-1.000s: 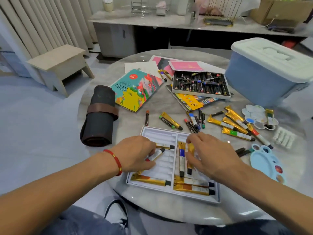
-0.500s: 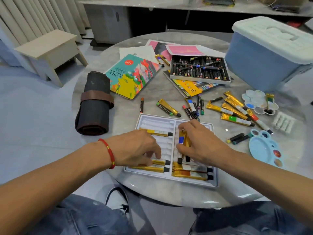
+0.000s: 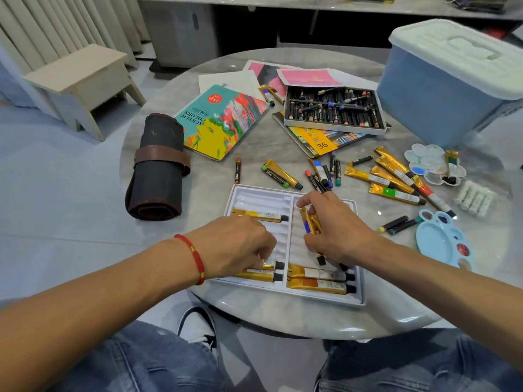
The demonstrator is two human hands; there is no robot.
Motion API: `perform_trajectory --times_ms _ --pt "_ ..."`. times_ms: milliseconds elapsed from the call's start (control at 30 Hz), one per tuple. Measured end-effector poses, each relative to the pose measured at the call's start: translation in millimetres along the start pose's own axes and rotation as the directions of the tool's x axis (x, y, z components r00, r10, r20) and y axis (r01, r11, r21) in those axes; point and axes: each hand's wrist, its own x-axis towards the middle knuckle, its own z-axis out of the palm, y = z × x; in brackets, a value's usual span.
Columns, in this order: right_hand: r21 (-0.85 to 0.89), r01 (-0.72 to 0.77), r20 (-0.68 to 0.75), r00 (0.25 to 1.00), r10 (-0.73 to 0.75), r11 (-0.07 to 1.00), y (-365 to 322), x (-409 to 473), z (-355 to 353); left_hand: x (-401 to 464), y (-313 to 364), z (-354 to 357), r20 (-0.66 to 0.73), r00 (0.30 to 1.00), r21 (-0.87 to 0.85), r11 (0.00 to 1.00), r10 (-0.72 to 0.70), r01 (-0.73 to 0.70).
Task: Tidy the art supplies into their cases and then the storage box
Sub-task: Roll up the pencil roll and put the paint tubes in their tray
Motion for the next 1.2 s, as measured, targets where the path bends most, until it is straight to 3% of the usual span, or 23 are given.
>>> perform_trajectory --times_ms 367,633,733,833,933,1200 --pt "0.089 0.032 0.042 0.998 -0.036 0.996 1.0 1.0 -1.7 -7.6 3.4 1.6 -0.07 0.996 -0.033 0.997 0.062 -0.064" --pt "0.116 0.05 0.01 0.999 -0.051 0.992 0.2 1.3 1.9 -18.8 24.9 11.4 -0.071 0.973 0.274 0.942 0.221 -0.194" --pt "0.149 0.029 0.018 0.999 -0.032 0.988 -0.1 0.1 -1.5 -22.2 30.0 14.8 -0.023 0.975 0.322 0.925 0.219 -0.2" --pt "0.209 0.011 0.028 0.999 -0.017 0.978 -1.0 -1.2 -5.2 -21.1 28.1 13.7 -0.099 0.984 0.251 0.961 0.147 -0.118" --pt "0.383 -0.08 0.051 0.997 0.065 0.92 0.1 2.1 -11.7 -20.1 18.5 14.5 -0.166 0.985 0.062 0.997 0.047 -0.037" --pt "0.657 -0.134 0.086 0.991 0.104 0.742 -7.3 -5.7 -39.9 -13.3 16.7 22.3 -0.145 0.977 -0.186 0.974 -0.155 0.127"
